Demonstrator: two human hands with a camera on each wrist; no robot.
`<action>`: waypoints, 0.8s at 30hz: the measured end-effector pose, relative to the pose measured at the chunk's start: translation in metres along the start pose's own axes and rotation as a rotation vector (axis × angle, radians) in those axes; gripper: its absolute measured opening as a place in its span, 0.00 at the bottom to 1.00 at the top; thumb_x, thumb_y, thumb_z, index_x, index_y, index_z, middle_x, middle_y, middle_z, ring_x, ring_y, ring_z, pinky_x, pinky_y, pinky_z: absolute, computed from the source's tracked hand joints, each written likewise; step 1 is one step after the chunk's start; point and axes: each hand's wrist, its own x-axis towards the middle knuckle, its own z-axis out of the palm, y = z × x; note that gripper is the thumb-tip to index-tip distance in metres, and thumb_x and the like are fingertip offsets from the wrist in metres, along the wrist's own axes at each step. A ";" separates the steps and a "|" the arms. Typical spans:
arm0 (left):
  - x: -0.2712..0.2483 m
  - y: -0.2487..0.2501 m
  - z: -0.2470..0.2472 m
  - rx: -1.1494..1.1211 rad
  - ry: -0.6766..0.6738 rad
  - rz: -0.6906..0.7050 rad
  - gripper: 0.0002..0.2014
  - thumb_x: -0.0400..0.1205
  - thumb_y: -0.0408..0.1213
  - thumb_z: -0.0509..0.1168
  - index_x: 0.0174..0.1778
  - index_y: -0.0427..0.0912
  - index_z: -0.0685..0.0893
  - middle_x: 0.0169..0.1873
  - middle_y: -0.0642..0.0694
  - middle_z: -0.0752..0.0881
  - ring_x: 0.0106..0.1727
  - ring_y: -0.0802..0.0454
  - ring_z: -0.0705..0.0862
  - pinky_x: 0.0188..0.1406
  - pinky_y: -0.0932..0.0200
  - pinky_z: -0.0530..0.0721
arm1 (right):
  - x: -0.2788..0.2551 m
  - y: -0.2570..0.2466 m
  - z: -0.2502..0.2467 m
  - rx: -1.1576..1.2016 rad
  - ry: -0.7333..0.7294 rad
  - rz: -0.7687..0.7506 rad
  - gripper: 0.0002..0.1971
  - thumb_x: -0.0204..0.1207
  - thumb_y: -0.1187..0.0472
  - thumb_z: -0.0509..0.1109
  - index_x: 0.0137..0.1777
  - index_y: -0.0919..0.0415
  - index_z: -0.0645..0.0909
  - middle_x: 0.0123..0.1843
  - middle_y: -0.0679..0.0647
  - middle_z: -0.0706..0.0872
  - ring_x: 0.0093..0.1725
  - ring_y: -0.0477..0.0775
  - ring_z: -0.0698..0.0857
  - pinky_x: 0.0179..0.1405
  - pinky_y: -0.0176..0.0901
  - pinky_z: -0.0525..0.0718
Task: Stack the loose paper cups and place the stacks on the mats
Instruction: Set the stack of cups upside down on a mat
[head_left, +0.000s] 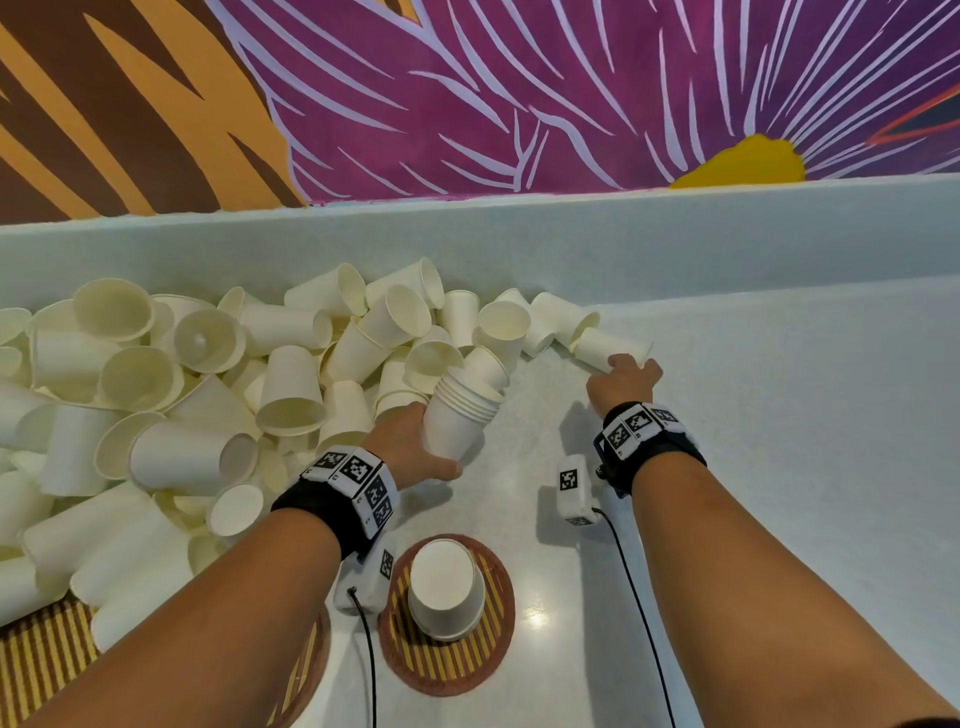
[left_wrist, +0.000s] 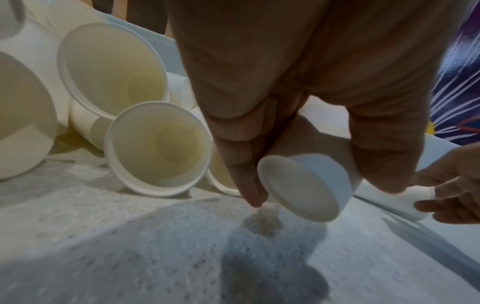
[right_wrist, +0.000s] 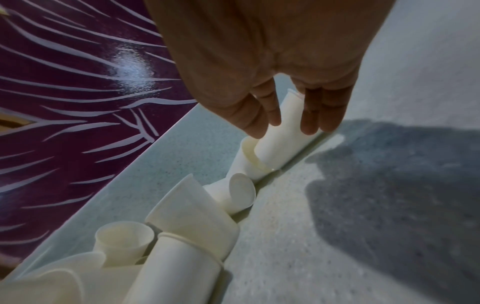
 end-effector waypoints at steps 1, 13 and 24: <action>0.000 0.000 0.000 0.002 -0.001 0.003 0.34 0.60 0.49 0.82 0.59 0.45 0.78 0.51 0.48 0.84 0.53 0.47 0.83 0.53 0.49 0.83 | 0.001 -0.001 0.000 -0.002 -0.019 0.007 0.24 0.77 0.68 0.59 0.75 0.61 0.70 0.81 0.60 0.53 0.66 0.68 0.78 0.69 0.50 0.77; 0.003 -0.004 0.000 -0.004 -0.006 -0.030 0.31 0.62 0.45 0.82 0.58 0.44 0.78 0.50 0.47 0.84 0.53 0.46 0.83 0.51 0.51 0.82 | -0.033 -0.035 -0.017 -0.189 0.321 -0.307 0.14 0.76 0.66 0.60 0.58 0.56 0.81 0.62 0.57 0.78 0.61 0.62 0.78 0.59 0.54 0.74; -0.009 -0.006 -0.003 -0.007 0.014 -0.036 0.29 0.67 0.43 0.80 0.61 0.42 0.76 0.49 0.48 0.80 0.50 0.49 0.80 0.43 0.58 0.72 | -0.092 -0.066 0.006 0.113 -0.038 -0.733 0.11 0.78 0.70 0.64 0.57 0.58 0.77 0.54 0.50 0.84 0.52 0.48 0.82 0.55 0.38 0.78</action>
